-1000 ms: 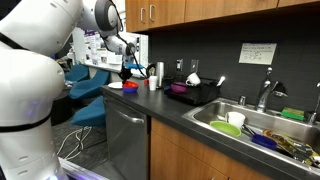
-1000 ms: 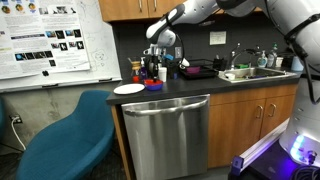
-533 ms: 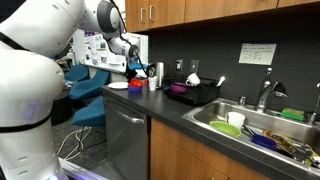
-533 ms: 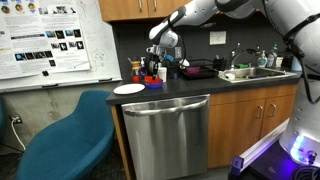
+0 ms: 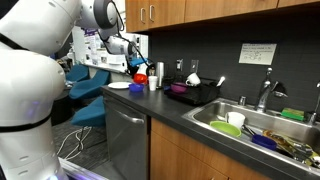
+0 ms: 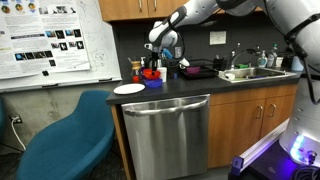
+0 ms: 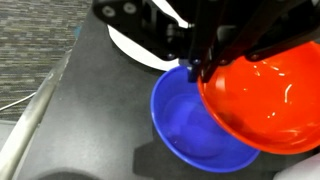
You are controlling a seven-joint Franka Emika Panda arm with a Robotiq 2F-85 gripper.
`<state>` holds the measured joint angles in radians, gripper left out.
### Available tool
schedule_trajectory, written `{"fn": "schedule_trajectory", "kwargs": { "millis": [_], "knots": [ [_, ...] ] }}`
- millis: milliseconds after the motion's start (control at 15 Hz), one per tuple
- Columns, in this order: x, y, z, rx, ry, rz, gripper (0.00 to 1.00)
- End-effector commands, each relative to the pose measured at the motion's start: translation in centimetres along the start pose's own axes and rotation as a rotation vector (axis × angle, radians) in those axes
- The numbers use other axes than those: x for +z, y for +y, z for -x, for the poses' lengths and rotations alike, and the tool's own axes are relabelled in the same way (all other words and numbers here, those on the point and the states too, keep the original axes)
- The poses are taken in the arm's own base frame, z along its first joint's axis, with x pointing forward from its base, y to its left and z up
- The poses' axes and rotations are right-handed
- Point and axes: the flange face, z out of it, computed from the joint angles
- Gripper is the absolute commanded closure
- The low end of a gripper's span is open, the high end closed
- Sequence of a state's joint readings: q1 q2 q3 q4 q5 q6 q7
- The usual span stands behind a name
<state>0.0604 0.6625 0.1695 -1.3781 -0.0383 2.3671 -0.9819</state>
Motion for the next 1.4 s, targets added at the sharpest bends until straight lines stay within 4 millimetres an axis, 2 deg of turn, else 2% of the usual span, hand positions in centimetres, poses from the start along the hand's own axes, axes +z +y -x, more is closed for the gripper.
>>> {"fn": "schedule_trajectory", "kwargs": {
  "millis": [0,400,800,1000,1333],
  "knots": [
    [-3.0,-0.6,0.5,0.013,-0.041,0.074,0.99],
    [-8.0,0.2,2.9,0.128,-0.028,0.174,0.99],
    [-12.4,2.2,7.4,0.357,0.064,0.266,0.99],
    [-13.7,3.1,10.2,0.479,0.116,0.304,0.99],
    [-14.7,4.3,15.1,0.692,0.178,0.359,0.99]
  ]
}}
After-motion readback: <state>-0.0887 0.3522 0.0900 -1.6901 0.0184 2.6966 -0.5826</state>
